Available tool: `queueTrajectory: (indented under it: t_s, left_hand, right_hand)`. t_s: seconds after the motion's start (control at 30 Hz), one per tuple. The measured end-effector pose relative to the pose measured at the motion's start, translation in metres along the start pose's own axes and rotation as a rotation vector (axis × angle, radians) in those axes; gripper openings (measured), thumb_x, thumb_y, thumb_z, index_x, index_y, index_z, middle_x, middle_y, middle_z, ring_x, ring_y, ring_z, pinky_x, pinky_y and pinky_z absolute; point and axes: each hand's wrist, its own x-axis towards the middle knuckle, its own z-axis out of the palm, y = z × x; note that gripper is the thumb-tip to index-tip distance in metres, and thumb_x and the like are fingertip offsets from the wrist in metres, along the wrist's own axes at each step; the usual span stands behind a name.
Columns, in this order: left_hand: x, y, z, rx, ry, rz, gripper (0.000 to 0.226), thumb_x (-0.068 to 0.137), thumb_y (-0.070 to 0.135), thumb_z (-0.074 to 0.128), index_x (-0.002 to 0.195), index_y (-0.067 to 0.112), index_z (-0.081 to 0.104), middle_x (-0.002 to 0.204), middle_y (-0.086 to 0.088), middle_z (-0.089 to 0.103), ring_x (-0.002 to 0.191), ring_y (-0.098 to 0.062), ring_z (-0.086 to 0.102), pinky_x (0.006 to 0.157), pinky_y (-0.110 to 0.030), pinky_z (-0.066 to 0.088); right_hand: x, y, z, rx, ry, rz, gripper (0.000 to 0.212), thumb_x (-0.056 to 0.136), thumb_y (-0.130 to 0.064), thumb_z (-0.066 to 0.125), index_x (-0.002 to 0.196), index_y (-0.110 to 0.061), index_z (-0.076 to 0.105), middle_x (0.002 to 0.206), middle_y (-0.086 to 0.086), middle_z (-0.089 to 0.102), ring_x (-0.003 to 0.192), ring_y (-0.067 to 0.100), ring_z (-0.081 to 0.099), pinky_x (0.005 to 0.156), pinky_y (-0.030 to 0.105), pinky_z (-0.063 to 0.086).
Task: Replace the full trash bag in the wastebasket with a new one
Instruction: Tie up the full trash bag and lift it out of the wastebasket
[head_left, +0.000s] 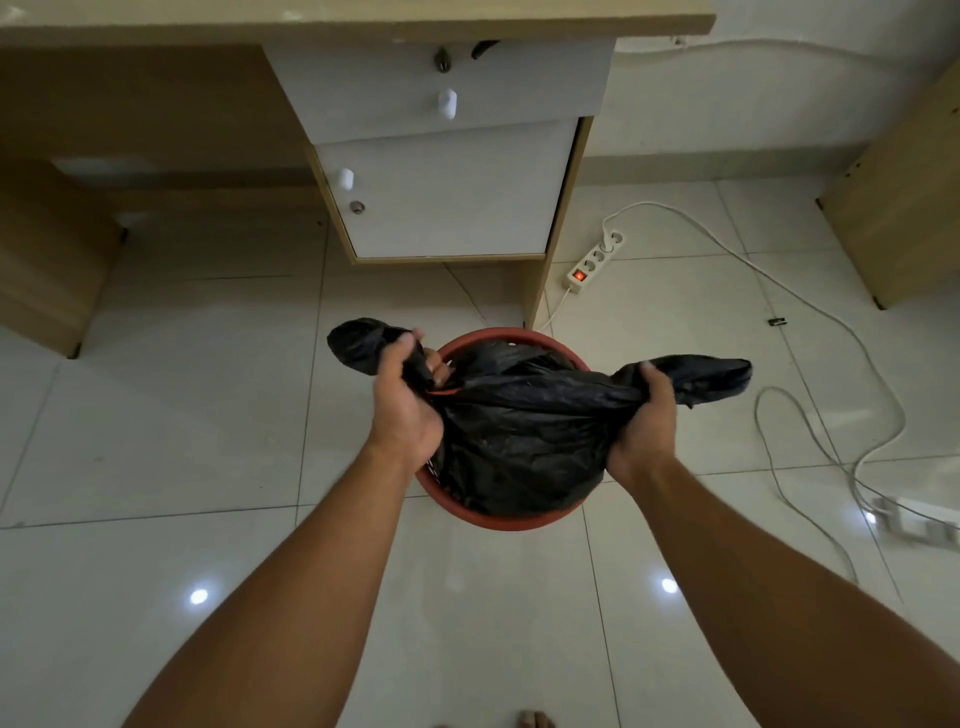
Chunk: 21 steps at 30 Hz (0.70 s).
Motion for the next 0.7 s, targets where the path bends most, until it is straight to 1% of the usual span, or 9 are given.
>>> queueTrajectory:
  t_s: [0.07, 0.13, 0.27, 0.33, 0.4, 0.47, 0.57, 0.6, 0.7]
  left_hand:
    - [0.0, -0.001, -0.003, 0.144, -0.007, -0.011, 0.007, 0.092, 0.015, 0.061, 0.093, 0.019, 0.066, 0.071, 0.002, 0.061, 0.073, -0.016, 0.063, 0.07, -0.036, 0.059]
    - [0.004, -0.002, -0.007, 0.208, 0.097, -0.021, 0.018, 0.097, 0.013, 0.058, 0.111, 0.015, 0.07, 0.086, -0.001, 0.067, 0.085, -0.018, 0.066, 0.079, -0.042, 0.06]
    - [0.005, -0.002, -0.015, -0.007, 0.091, 0.0, 0.046, 0.105, 0.043, 0.036, 0.087, 0.015, 0.068, 0.11, -0.008, 0.074, 0.105, -0.022, 0.069, 0.09, -0.045, 0.054]
    - [0.004, -0.004, -0.01, -0.057, 0.07, 0.023, 0.051, 0.105, 0.049, 0.03, 0.075, 0.018, 0.057, 0.09, -0.012, 0.074, 0.109, -0.028, 0.069, 0.099, -0.048, 0.047]
    - [0.004, -0.006, -0.003, 0.022, 0.069, 0.076, 0.052, 0.105, 0.05, 0.03, 0.07, 0.019, 0.053, 0.056, -0.004, 0.055, 0.085, -0.029, 0.071, 0.092, -0.043, 0.049]
    - [0.004, -0.007, -0.002, 0.181, 0.046, 0.116, 0.042, 0.104, 0.044, 0.041, 0.07, 0.021, 0.052, 0.052, 0.004, 0.04, 0.057, -0.017, 0.054, 0.075, -0.033, 0.047]
    - [0.007, -0.011, -0.007, 0.426, -0.03, 0.162, 0.01, 0.1, 0.02, 0.054, 0.095, 0.018, 0.063, 0.059, 0.007, 0.04, 0.058, -0.009, 0.041, 0.073, -0.028, 0.04]
    - [0.007, -0.012, -0.007, 0.489, -0.067, 0.175, 0.015, 0.101, 0.019, 0.052, 0.103, 0.017, 0.066, 0.06, 0.007, 0.041, 0.06, -0.009, 0.042, 0.074, -0.027, 0.04]
    - [0.006, -0.014, 0.0, 0.632, -0.226, 0.202, 0.035, 0.103, 0.03, 0.041, 0.091, 0.022, 0.073, 0.063, 0.004, 0.051, 0.075, -0.017, 0.057, 0.086, -0.031, 0.047]
  right_hand:
    - [-0.004, -0.002, -0.002, 0.017, -0.125, 0.006, 0.055, 0.08, -0.059, 0.067, 0.109, -0.014, 0.076, 0.112, 0.014, 0.076, 0.102, 0.029, 0.074, 0.075, 0.04, 0.063]
    - [-0.007, -0.006, 0.001, -0.081, -0.171, -0.005, 0.064, 0.079, -0.06, 0.073, 0.123, -0.013, 0.068, 0.12, 0.016, 0.074, 0.109, 0.033, 0.072, 0.085, 0.046, 0.061]
    - [-0.004, -0.012, 0.006, -0.045, -0.023, -0.047, 0.045, 0.092, -0.026, 0.072, 0.132, -0.008, 0.059, 0.125, 0.018, 0.07, 0.11, 0.034, 0.07, 0.096, 0.051, 0.056]
    - [-0.005, -0.015, 0.011, 0.068, -0.047, -0.02, 0.043, 0.1, -0.028, 0.06, 0.136, -0.005, 0.058, 0.126, 0.017, 0.069, 0.115, 0.032, 0.067, 0.099, 0.047, 0.053]
    - [-0.004, -0.016, 0.015, 0.088, -0.088, -0.063, 0.045, 0.103, -0.032, 0.052, 0.135, -0.001, 0.058, 0.121, 0.015, 0.069, 0.115, 0.03, 0.066, 0.1, 0.047, 0.053]
    - [-0.006, -0.016, 0.019, 0.036, -0.095, -0.131, 0.041, 0.105, -0.032, 0.049, 0.128, 0.002, 0.057, 0.108, 0.017, 0.071, 0.109, 0.033, 0.07, 0.098, 0.049, 0.054]
    - [-0.009, -0.013, 0.026, -0.204, -0.12, -0.255, 0.027, 0.101, -0.034, 0.051, 0.087, -0.011, 0.054, 0.062, 0.001, 0.056, 0.063, 0.017, 0.063, 0.074, 0.036, 0.053]
    - [-0.013, -0.012, 0.029, -0.299, -0.159, -0.28, 0.029, 0.095, -0.041, 0.054, 0.083, -0.015, 0.052, 0.059, -0.003, 0.053, 0.059, 0.013, 0.057, 0.07, 0.032, 0.049]
    - [-0.023, -0.001, 0.037, -0.545, -0.309, -0.354, 0.063, 0.08, -0.06, 0.057, 0.121, -0.012, 0.059, 0.104, 0.006, 0.073, 0.099, 0.021, 0.07, 0.087, 0.037, 0.057]
